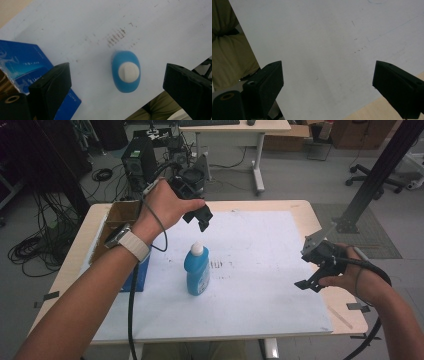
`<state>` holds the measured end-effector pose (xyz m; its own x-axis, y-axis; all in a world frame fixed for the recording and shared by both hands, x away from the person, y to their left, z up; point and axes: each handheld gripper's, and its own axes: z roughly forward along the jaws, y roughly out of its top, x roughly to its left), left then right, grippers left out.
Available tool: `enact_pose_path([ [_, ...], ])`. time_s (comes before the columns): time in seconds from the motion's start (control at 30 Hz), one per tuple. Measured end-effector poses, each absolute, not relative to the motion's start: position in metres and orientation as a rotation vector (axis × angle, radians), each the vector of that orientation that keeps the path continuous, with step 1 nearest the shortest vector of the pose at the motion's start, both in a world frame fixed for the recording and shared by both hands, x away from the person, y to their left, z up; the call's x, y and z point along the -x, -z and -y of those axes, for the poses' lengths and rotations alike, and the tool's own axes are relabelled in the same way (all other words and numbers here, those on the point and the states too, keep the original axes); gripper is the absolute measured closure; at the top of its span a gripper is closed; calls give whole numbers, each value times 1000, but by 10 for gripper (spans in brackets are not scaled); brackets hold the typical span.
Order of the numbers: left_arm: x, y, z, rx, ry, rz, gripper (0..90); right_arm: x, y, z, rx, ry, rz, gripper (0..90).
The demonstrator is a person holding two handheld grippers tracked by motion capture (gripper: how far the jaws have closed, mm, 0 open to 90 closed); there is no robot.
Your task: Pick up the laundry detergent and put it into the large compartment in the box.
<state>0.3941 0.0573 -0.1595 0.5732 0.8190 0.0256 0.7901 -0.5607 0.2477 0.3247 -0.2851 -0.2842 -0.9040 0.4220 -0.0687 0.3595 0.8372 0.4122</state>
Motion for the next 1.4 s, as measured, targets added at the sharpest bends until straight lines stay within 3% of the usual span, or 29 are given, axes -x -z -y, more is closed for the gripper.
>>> enact_pose_path([
  [1.4, -372, 194, -51, -2495, -160, -1545, 93, -332, 290, 277, -517, -624, -2874, 99],
])
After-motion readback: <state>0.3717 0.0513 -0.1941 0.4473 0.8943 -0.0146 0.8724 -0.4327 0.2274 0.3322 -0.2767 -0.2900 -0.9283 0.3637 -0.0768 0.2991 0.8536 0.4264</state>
